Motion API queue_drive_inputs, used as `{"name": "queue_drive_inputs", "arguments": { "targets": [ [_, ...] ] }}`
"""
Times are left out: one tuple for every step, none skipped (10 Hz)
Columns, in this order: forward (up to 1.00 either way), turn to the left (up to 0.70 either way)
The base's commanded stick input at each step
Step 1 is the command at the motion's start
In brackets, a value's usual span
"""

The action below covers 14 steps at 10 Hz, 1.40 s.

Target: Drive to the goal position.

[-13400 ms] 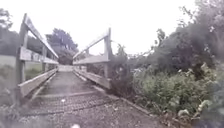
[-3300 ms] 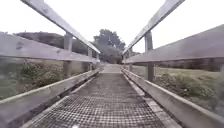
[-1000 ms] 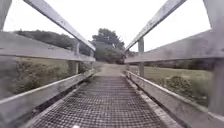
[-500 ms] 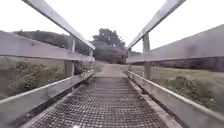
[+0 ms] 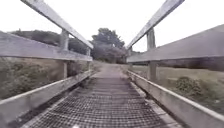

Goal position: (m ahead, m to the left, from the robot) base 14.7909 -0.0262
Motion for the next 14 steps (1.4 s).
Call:
{"name": "queue_drive_inputs", "arguments": {
  "targets": [
    [0.6, 0.0],
    [0.6, 0.0],
    [0.6, 0.0],
    [0.6, 0.0],
    [0.6, 0.0],
    [0.6, 0.0],
    [0.6, 0.0],
    [0.6, 0.0],
    [0.6, 0.0],
    [0.6, 0.0],
    [0.6, 0.0],
    [0.6, 0.0],
    [0.6, 0.0],
    [0.6, 0.0]
  ]
}}
